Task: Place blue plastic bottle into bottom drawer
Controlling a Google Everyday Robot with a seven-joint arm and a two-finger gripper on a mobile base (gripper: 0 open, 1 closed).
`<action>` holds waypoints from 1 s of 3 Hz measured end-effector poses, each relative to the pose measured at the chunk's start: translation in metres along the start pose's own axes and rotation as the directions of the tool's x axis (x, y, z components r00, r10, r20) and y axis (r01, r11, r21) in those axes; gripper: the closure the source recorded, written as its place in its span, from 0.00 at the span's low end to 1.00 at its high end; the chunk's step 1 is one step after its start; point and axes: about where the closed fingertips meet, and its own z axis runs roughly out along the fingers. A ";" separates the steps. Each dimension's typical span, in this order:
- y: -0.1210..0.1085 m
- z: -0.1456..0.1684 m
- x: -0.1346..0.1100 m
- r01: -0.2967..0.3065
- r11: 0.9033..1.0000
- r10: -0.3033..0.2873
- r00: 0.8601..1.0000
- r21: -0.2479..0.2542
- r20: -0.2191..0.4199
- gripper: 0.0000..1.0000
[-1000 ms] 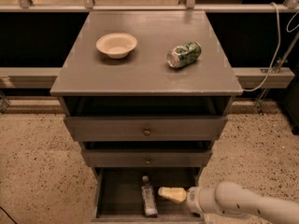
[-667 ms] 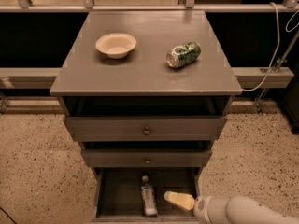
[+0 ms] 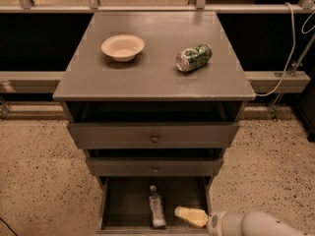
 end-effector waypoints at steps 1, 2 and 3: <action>-0.001 -0.004 0.002 0.015 1.000 -0.015 1.000 -0.011 0.015 0.00; 0.003 -0.016 0.025 0.001 1.000 -0.002 1.000 0.022 0.020 0.00; 0.001 -0.055 0.087 -0.019 0.997 0.020 1.000 0.074 -0.010 0.00</action>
Offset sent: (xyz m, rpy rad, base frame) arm 0.0715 -0.0614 0.0635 0.1213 0.0519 0.0762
